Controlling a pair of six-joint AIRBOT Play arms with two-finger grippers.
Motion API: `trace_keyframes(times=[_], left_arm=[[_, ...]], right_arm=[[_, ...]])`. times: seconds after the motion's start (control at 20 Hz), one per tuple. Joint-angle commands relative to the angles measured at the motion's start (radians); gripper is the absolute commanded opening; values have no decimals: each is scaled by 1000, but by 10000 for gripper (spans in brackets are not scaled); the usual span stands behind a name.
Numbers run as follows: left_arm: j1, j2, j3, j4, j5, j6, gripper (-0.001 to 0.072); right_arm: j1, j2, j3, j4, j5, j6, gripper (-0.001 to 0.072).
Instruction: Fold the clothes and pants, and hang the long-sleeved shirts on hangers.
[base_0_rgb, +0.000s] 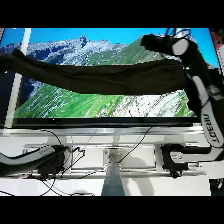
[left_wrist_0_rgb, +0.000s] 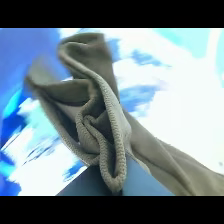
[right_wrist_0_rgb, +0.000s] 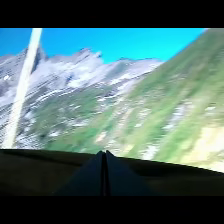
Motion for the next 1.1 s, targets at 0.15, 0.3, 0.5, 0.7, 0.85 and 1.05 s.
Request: trace_keyframes(times=[0.15,0.3,0.5,0.7,0.85,1.05], left_arm=[[-214,253,35,40,-68,-163,15],[-296,309,35,-95,-66,-170,16],[-356,325,35,-167,-50,-170,15],[-380,307,34,-167,-35,-170,16],[-409,278,34,-167,-36,-170,16],[-541,198,32,-167,-36,-170,16]], right_arm=[[290,-311,295,86,98,74,29],[435,-461,451,122,115,147,28],[602,-578,571,137,31,208,28],[687,-586,573,87,-123,231,28],[637,-570,573,13,-40,229,29],[447,-496,574,-104,184,198,29]])
